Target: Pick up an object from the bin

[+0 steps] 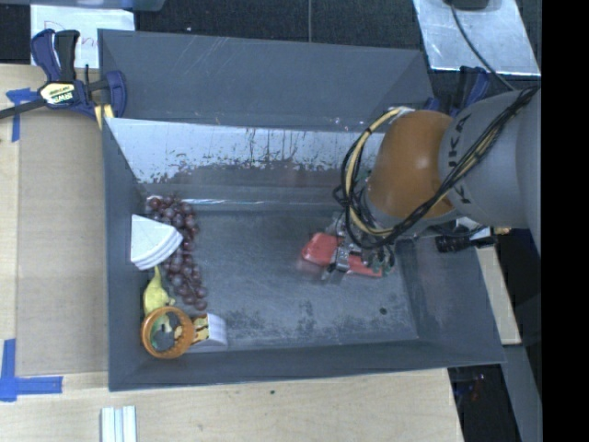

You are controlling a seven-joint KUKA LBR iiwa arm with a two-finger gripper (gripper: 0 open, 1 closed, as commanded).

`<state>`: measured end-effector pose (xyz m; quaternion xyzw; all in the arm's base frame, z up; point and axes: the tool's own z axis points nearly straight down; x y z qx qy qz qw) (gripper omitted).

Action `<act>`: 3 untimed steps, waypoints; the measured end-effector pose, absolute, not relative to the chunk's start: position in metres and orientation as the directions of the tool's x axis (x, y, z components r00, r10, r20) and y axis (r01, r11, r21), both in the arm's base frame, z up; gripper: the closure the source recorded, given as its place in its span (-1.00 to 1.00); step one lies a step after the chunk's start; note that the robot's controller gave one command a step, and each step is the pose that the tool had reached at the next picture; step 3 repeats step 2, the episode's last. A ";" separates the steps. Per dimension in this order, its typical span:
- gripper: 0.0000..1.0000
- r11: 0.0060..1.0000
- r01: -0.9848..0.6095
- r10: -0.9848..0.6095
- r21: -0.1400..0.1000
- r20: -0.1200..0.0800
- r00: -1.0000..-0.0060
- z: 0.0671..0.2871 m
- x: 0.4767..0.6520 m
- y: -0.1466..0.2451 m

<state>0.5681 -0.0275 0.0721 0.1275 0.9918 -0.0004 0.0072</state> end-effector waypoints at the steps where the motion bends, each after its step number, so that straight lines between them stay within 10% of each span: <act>1: 1.00 0.963 0.270 0.270 -0.001 -0.004 -0.963 0.128 0.550 -0.027; 2: 1.00 0.968 0.249 0.249 0.000 -0.008 -0.968 0.204 0.561 -0.010; 3: 1.00 0.968 0.249 0.249 0.000 -0.008 -0.968 0.204 0.561 -0.010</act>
Offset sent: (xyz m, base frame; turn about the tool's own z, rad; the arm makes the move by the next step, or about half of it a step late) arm 0.0029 0.0365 0.2085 -0.0258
